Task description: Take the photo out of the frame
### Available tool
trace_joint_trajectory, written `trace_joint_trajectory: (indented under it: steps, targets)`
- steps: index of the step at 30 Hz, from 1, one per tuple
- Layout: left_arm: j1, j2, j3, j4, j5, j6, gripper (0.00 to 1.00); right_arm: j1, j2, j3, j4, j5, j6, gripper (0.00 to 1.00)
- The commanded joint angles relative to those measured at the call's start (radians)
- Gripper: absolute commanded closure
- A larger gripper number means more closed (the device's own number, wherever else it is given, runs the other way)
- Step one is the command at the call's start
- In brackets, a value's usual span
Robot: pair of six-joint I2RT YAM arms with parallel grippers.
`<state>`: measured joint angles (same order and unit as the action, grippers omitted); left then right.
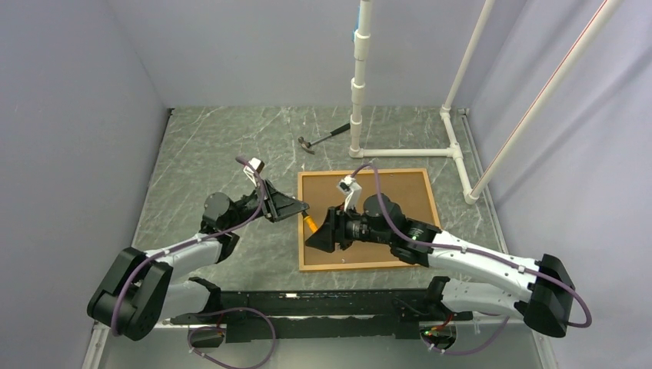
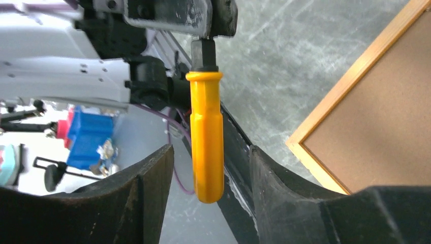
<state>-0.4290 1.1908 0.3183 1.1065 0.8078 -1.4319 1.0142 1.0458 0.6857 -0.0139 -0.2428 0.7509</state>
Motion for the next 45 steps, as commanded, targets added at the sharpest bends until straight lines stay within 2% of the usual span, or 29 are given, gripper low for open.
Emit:
trace_joint_trajectory:
  steps: [1,5,9,15,16,19,20,23,24,26,29,31,33,37,40,45]
  targets:
    - [-0.004,0.024,-0.027,0.235,-0.026,-0.097,1.0,-0.044,-0.066,-0.017,0.117,-0.01,0.158,0.41]
    - [-0.004,0.058,-0.054,0.334,-0.051,-0.162,1.0,-0.065,-0.045,-0.023,0.177,-0.03,0.179,0.45]
    - [-0.01,0.07,-0.088,0.38,-0.094,-0.189,1.0,-0.065,-0.013,-0.047,0.29,-0.05,0.223,0.56]
    - [-0.021,0.037,-0.108,0.333,-0.134,-0.164,1.0,-0.061,0.027,-0.05,0.33,-0.066,0.23,0.6]
    - [-0.023,0.029,-0.108,0.317,-0.137,-0.158,1.0,-0.061,0.032,-0.053,0.331,-0.065,0.231,0.65]
    - [-0.022,0.003,-0.11,0.258,-0.138,-0.135,1.0,-0.061,0.036,-0.038,0.274,-0.037,0.21,1.0]
    - [-0.018,-0.014,-0.115,0.221,-0.141,-0.118,0.96,-0.061,0.029,-0.03,0.224,-0.009,0.196,1.0]
    - [0.005,-0.111,-0.132,-0.015,-0.144,-0.005,0.64,-0.069,0.018,0.001,0.062,0.073,0.154,1.0]
    - [0.015,-0.154,-0.131,-0.138,-0.148,0.053,0.56,-0.075,0.017,0.012,0.006,0.102,0.137,1.0]
    - [0.031,-0.269,-0.124,-0.417,-0.183,0.207,0.51,-0.088,0.013,0.024,-0.081,0.144,0.113,1.0]
    - [0.035,-0.45,-0.055,-0.959,-0.327,0.435,0.51,-0.142,0.06,0.058,-0.17,0.127,0.077,1.0]
    - [0.035,-0.517,-0.024,-1.148,-0.418,0.518,0.5,-0.169,0.116,0.092,-0.22,0.114,0.055,1.0]
    - [0.035,-0.532,-0.033,-1.17,-0.433,0.551,0.48,-0.176,0.17,0.12,-0.228,0.105,0.034,1.0]
    - [0.007,-0.405,-0.061,-1.066,-0.352,0.521,0.51,-0.175,0.291,0.171,-0.21,0.081,0.023,1.0]
    - [-0.072,-0.312,-0.043,-0.996,-0.396,0.517,0.51,-0.176,0.402,0.239,-0.242,0.089,0.011,1.0]
    - [-0.132,-0.168,0.04,-1.035,-0.479,0.578,0.5,-0.177,0.514,0.279,-0.24,0.09,0.015,1.0]
